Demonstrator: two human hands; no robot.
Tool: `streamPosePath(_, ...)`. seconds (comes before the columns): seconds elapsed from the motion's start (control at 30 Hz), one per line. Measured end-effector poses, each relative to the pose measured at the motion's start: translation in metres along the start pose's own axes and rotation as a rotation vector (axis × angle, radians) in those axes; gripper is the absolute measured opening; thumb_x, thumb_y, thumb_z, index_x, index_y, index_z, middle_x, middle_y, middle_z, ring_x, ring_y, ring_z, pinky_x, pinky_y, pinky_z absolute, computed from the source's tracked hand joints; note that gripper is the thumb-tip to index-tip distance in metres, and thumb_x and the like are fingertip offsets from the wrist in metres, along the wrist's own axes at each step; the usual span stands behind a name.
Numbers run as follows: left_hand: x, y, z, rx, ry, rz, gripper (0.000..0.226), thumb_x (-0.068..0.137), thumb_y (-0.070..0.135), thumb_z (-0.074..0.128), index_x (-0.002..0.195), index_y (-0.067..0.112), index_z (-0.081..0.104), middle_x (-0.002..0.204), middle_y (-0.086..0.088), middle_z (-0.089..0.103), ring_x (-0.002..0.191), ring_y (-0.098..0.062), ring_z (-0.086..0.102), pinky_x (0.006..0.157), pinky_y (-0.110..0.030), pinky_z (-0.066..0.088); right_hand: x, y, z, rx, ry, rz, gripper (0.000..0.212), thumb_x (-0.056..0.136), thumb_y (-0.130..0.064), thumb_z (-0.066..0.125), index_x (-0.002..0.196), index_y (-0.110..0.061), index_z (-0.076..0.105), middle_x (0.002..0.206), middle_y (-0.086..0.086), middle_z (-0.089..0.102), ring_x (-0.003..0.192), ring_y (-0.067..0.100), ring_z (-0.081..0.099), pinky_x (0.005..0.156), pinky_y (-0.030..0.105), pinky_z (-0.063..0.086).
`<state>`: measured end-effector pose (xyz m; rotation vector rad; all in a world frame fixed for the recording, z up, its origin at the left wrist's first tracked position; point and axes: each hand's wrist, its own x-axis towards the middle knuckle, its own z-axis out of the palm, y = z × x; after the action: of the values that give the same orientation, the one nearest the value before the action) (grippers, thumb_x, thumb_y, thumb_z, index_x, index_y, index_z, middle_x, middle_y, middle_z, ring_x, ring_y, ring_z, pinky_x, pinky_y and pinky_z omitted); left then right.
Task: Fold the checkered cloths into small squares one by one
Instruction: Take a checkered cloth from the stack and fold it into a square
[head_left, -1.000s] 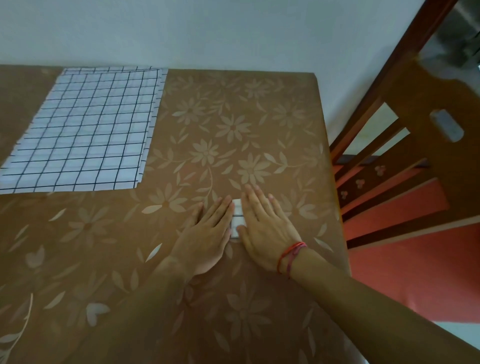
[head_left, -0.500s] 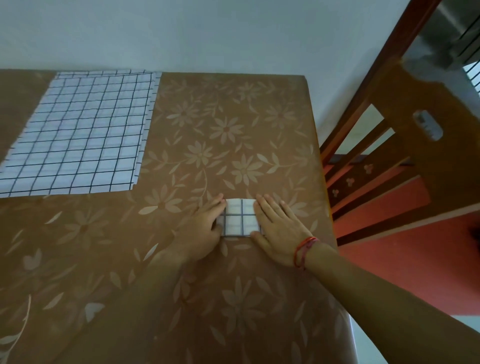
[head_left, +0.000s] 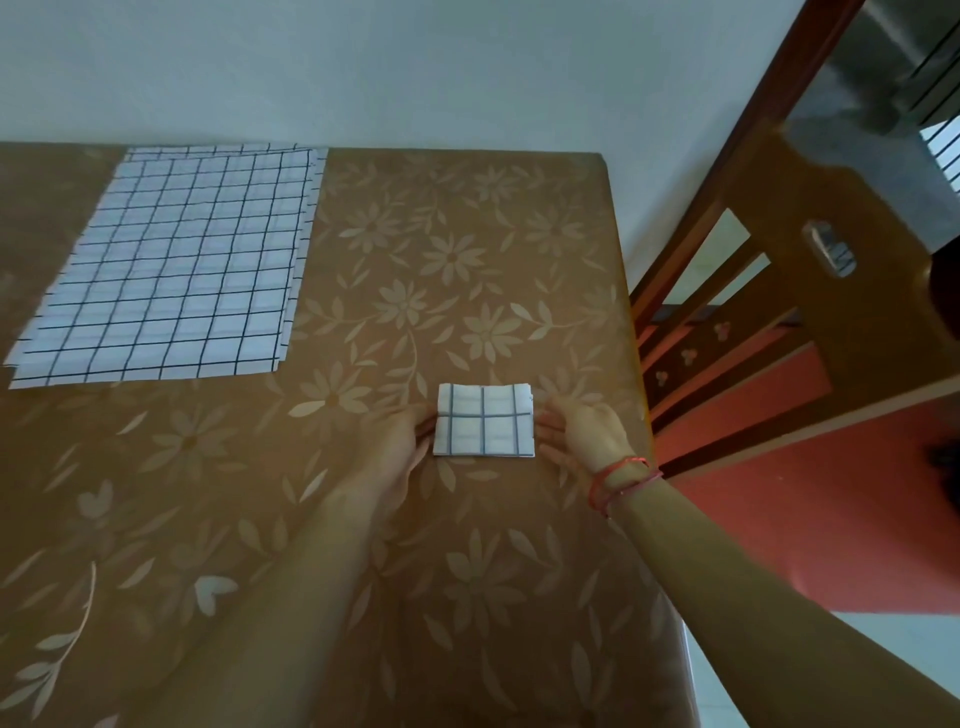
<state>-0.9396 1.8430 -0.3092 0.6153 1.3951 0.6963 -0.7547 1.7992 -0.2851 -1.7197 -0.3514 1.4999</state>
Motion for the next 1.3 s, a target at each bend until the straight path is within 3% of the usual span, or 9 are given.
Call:
streamPosePath(0.23, 0.001, -0.006, -0.003, -0.082, 0.012, -0.022, 0.016, 0.097, 0.006, 0.052, 0.100, 0.006, 0.067, 0.105, -0.004, 0.072, 0.101, -0.012, 0.066, 0.082, -0.023, 0.052, 0.004, -0.008, 0.009, -0.036, 0.034, -0.036, 0.037, 0.093, -0.020, 0.049, 0.109, 0.010, 0.063, 0.119, 0.027, 0.061, 0.111, 0.040, 0.059, 0.098, 0.047, 0.049)
streamPosePath(0.47, 0.003, -0.004, 0.001, -0.081, -0.004, 0.010, 0.018, 0.097, 0.005, 0.051, 0.095, 0.011, 0.067, 0.099, 0.002, 0.072, 0.098, -0.008, 0.066, 0.091, -0.026, 0.049, 0.009, -0.012, 0.007, -0.049, 0.052, -0.048, 0.026, 0.094, -0.027, 0.051, 0.088, -0.009, 0.068, 0.116, 0.024, 0.064, 0.107, 0.036, 0.063, 0.096, 0.049, 0.050)
streamPosePath(0.63, 0.010, -0.006, 0.000, -0.013, -0.066, 0.023, 0.023, 0.100, 0.004, 0.044, 0.101, 0.013, 0.065, 0.106, 0.002, 0.070, 0.088, 0.000, 0.069, 0.069, -0.014, 0.053, 0.001, -0.003, 0.004, 0.044, 0.034, -0.034, 0.027, 0.097, -0.028, 0.052, 0.104, -0.009, 0.069, 0.112, 0.016, 0.070, 0.092, 0.022, 0.069, 0.068, 0.031, 0.056)
streamPosePath(0.8, 0.011, -0.008, 0.000, -0.037, -0.032, 0.005, 0.020, 0.099, 0.008, 0.048, 0.102, 0.008, 0.068, 0.104, -0.001, 0.073, 0.097, -0.007, 0.069, 0.076, -0.020, 0.053, -0.001, -0.003, -0.001, 0.127, -0.012, -0.032, 0.022, 0.099, -0.021, 0.049, 0.101, -0.007, 0.065, 0.091, 0.007, 0.068, 0.070, 0.012, 0.065, 0.048, 0.020, 0.052)
streamPosePath(0.9, 0.005, -0.005, 0.000, 0.071, 0.031, 0.086, 0.024, 0.098, 0.009, 0.046, 0.087, 0.014, 0.068, 0.099, 0.002, 0.069, 0.093, -0.011, 0.065, 0.075, -0.021, 0.050, 0.001, -0.001, -0.002, 0.058, 0.029, -0.074, 0.023, 0.098, -0.026, 0.051, 0.091, -0.012, 0.068, 0.091, 0.009, 0.071, 0.076, 0.015, 0.067, 0.065, 0.026, 0.057)
streamPosePath(0.97, -0.007, 0.002, -0.001, 0.365, 0.112, 0.285, 0.026, 0.098, 0.012, 0.048, 0.104, 0.020, 0.071, 0.105, 0.008, 0.062, 0.095, -0.007, 0.058, 0.079, -0.014, 0.046, 0.005, 0.002, -0.004, -0.142, 0.110, -0.162, 0.026, 0.096, -0.033, 0.052, 0.087, -0.019, 0.071, 0.097, 0.008, 0.071, 0.087, 0.017, 0.064, 0.085, 0.031, 0.053)
streamPosePath(1.07, -0.020, 0.005, -0.002, 0.674, 0.051, 0.565, 0.031, 0.101, 0.013, 0.046, 0.123, 0.018, 0.067, 0.110, 0.017, 0.058, 0.091, 0.016, 0.053, 0.075, 0.005, 0.033, 0.005, 0.008, -0.006, -0.371, 0.142, -0.295, 0.031, 0.098, -0.037, 0.046, 0.118, -0.025, 0.066, 0.102, -0.009, 0.062, 0.099, 0.011, 0.056, 0.085, 0.023, 0.043)
streamPosePath(1.17, -0.021, 0.001, 0.001, 0.626, 0.054, 0.523, 0.031, 0.102, 0.014, 0.045, 0.124, 0.019, 0.066, 0.110, 0.016, 0.062, 0.091, 0.015, 0.054, 0.073, 0.004, 0.035, 0.006, 0.014, -0.003, -0.420, 0.146, -0.316, 0.032, 0.097, -0.030, 0.044, 0.119, -0.025, 0.066, 0.097, -0.004, 0.067, 0.088, 0.012, 0.058, 0.072, 0.021, 0.045)
streamPosePath(1.3, -0.016, -0.001, 0.003, 0.371, 0.089, 0.289, 0.037, 0.100, 0.008, 0.045, 0.095, 0.028, 0.076, 0.103, 0.006, 0.070, 0.095, -0.006, 0.063, 0.086, -0.022, 0.049, 0.013, 0.017, 0.000, -0.095, 0.127, -0.149, 0.026, 0.086, -0.023, 0.051, 0.080, -0.020, 0.076, 0.089, 0.009, 0.073, 0.094, 0.028, 0.067, 0.090, 0.049, 0.053)
